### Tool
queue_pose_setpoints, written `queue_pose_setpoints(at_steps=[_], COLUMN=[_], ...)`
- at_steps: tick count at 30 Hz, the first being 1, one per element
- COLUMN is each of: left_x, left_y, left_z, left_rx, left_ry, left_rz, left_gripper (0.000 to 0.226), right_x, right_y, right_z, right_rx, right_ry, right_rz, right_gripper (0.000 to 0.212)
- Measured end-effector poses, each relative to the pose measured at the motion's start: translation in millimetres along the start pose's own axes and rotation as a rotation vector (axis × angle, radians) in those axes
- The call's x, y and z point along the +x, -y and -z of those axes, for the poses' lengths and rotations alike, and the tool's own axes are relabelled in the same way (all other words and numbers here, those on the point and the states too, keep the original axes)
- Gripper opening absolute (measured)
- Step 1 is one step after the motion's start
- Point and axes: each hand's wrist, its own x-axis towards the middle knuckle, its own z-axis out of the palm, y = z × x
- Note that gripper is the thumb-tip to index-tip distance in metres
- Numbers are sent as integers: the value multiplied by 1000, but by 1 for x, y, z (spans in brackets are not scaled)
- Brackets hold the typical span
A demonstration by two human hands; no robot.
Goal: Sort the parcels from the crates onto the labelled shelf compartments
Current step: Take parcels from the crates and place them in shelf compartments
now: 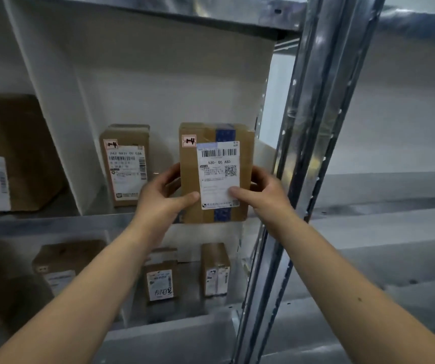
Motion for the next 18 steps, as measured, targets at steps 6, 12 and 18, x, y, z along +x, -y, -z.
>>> queue_pose_setpoints(at_steps=[6, 12, 18], left_x=[13, 38, 62], left_y=[17, 26, 31], left_z=[-6, -7, -12], left_rx=[146, 215, 265], left_ry=[-96, -141, -145], left_rz=[-30, -10, 11], left_gripper=[67, 65, 63], right_x=[19, 46, 69], right_y=[-14, -25, -32], right_z=[-4, -13, -18], right_rx=[-130, -228, -204], right_ry=[-19, -48, -46], right_rz=[66, 92, 88], right_gripper=[54, 54, 54])
